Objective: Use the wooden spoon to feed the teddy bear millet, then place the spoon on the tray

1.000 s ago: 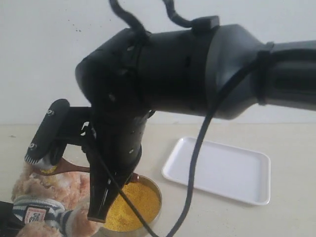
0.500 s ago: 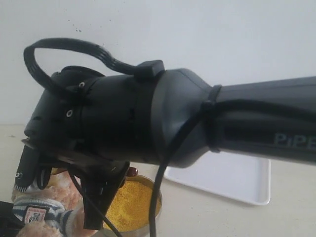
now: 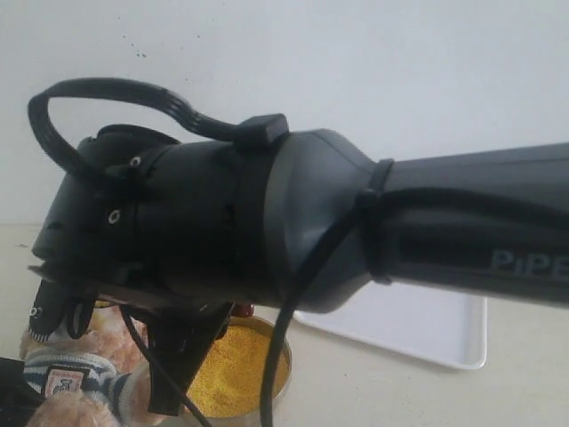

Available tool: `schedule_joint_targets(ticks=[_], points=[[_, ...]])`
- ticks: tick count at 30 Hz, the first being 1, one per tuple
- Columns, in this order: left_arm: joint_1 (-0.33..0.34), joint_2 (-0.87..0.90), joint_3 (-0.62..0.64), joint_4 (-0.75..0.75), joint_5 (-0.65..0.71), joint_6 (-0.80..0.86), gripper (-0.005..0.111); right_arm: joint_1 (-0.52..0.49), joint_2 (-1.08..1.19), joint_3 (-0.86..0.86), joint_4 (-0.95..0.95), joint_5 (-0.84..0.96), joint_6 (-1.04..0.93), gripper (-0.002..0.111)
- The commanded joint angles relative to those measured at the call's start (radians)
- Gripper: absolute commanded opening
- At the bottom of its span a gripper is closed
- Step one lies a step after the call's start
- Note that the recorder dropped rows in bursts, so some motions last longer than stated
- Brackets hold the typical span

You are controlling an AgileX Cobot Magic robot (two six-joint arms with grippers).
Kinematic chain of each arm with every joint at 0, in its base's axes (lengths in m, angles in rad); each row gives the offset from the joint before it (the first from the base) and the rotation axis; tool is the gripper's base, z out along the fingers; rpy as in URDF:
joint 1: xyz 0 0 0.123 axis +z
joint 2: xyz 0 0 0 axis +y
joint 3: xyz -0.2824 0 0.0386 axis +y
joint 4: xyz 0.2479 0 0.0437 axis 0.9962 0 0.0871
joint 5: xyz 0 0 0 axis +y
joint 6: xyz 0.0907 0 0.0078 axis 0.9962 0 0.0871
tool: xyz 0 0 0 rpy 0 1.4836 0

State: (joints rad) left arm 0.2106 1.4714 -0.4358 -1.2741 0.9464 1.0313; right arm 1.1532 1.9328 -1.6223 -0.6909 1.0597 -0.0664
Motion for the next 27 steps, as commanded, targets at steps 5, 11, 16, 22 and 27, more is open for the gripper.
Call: schedule_joint_targets(ticks=[5, 11, 16, 22, 27], points=[[0.0, -0.01, 0.005, -0.02, 0.038, 0.009, 0.004, 0.055, -0.003, -0.003, -0.106, 0.007, 0.066, 0.0], [0.0, -0.01, 0.005, -0.02, 0.038, 0.009, 0.004, 0.055, -0.003, -0.003, -0.135, 0.039, 0.11, 0.0], [0.0, -0.01, 0.005, -0.022, 0.038, 0.009, 0.004, 0.055, -0.003, -0.003, -0.142, 0.02, 0.17, 0.0], [0.0, -0.01, 0.005, -0.023, 0.038, 0.025, 0.004, 0.106, -0.003, 0.018, -0.19, 0.04, 0.203, 0.0], [0.0, -0.01, 0.005, -0.023, 0.052, 0.033, 0.004, 0.156, -0.003, 0.109, -0.317, 0.04, 0.302, 0.0]])
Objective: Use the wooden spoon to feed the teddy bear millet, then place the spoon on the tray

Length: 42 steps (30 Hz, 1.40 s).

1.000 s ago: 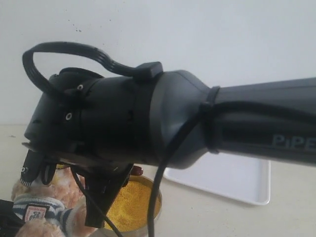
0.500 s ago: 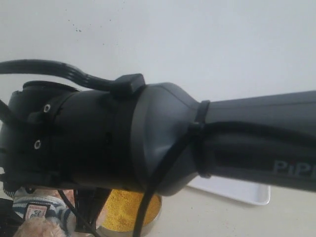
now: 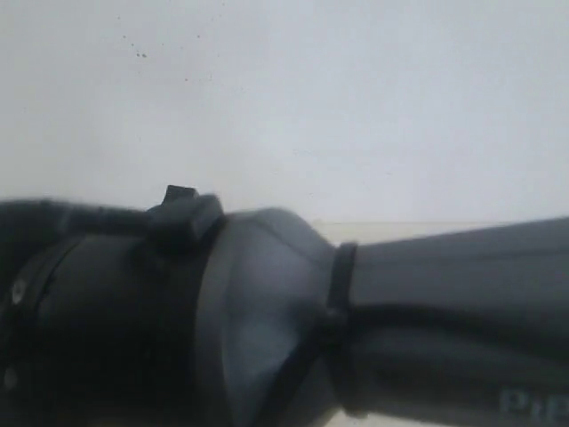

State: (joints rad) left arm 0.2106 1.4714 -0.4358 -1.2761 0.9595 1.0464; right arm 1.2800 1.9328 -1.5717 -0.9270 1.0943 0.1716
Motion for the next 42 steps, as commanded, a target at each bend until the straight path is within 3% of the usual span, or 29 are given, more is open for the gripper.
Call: schedule_joint_targets(ticks=[1, 9, 28, 36, 42], points=[[0.0, -0.01, 0.005, -0.019, 0.042, 0.018, 0.004, 0.034, -0.003, 0.069, -0.082, 0.005, 0.078, 0.0], [0.0, -0.01, 0.005, -0.019, 0.042, 0.021, 0.004, 0.06, -0.003, 0.129, -0.22, 0.001, 0.258, 0.0], [0.0, -0.01, 0.005, -0.029, 0.042, 0.021, 0.004, 0.065, -0.007, 0.129, -0.25, 0.126, 0.251, 0.0], [0.0, -0.01, 0.005, -0.028, 0.053, 0.021, 0.004, 0.055, -0.017, 0.129, -0.271, 0.121, 0.187, 0.0], [0.0, -0.01, 0.005, -0.062, 0.053, 0.033, 0.004, -0.015, -0.103, 0.129, -0.195, 0.03, 0.192, 0.0]])
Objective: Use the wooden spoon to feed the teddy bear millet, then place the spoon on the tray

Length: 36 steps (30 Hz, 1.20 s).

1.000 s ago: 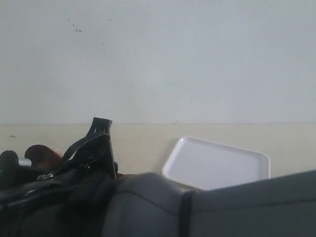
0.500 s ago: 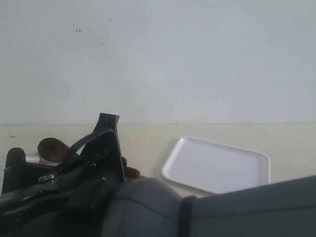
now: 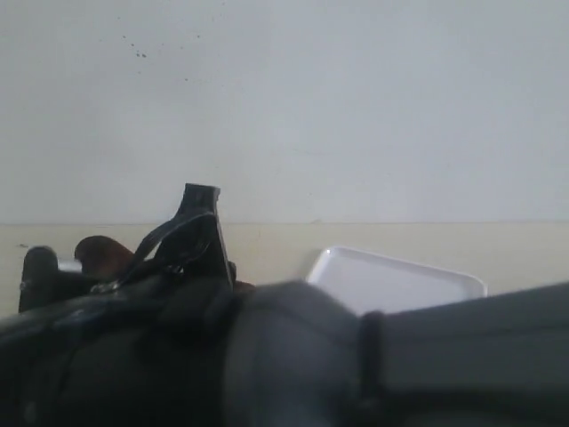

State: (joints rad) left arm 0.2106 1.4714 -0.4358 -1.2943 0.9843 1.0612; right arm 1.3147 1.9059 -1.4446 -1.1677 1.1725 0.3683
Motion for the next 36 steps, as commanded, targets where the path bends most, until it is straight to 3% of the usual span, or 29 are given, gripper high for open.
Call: schedule_joint_targets(ticks=[1, 5, 12, 21, 28, 36], points=[[0.0, -0.01, 0.005, -0.048, 0.028, 0.018, 0.004, -0.062, -0.097, 0.002, 0.075, -0.058, -0.009, 0.0], [0.0, -0.01, 0.005, -0.051, 0.028, 0.025, 0.004, -0.138, -0.178, 0.002, 0.213, -0.084, -0.089, 0.0], [0.0, -0.01, 0.005, -0.051, 0.028, 0.025, 0.004, -0.351, -0.288, 0.002, 0.716, -0.033, -0.547, 0.0], [0.0, -0.01, 0.005, -0.051, 0.028, 0.031, 0.004, -0.604, -0.3, 0.002, 0.845, 0.049, -0.577, 0.0], [0.0, -0.01, -0.002, -0.106, 0.028, 0.06, 0.004, -0.637, -0.3, 0.002, 1.006, 0.049, -0.59, 0.0], [0.0, -0.01, -0.002, -0.171, 0.053, 0.122, 0.004, -0.637, -0.307, 0.051, 1.048, 0.049, -0.507, 0.0]])
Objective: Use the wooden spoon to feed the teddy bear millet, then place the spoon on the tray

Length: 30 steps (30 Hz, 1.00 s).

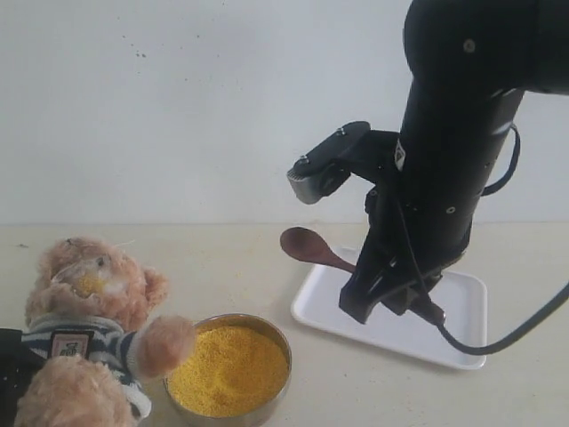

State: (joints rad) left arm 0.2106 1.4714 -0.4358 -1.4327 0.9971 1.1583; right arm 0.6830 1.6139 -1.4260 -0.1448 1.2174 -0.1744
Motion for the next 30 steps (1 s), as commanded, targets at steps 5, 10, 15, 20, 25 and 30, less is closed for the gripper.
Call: schedule_joint_targets(ticks=[5, 10, 15, 20, 25, 30], points=[[0.0, -0.01, -0.002, -0.029, 0.047, 0.067, 0.004, -0.006, -0.018, 0.054, -0.011, 0.004, 0.014, 0.0], [0.0, -0.01, -0.002, -0.033, 0.03, 0.088, 0.004, -0.006, -0.024, 0.051, -0.084, 0.004, -0.029, 0.0], [0.0, -0.01, 0.032, -0.174, 0.073, 0.138, 0.004, 0.001, -0.013, 0.051, -0.042, 0.001, -0.019, 0.0], [0.0, -0.01, 0.035, -0.258, 0.078, 0.186, 0.004, 0.077, 0.012, 0.041, -0.088, 0.004, -0.019, 0.0], [0.0, -0.01, 0.025, -0.312, 0.072, 0.234, 0.004, 0.188, 0.11, -0.052, -0.378, 0.004, -0.011, 0.0], [0.0, -0.01, -0.003, -0.312, 0.034, 0.265, 0.004, 0.233, 0.246, -0.175, -0.467, 0.004, -0.039, 0.0]])
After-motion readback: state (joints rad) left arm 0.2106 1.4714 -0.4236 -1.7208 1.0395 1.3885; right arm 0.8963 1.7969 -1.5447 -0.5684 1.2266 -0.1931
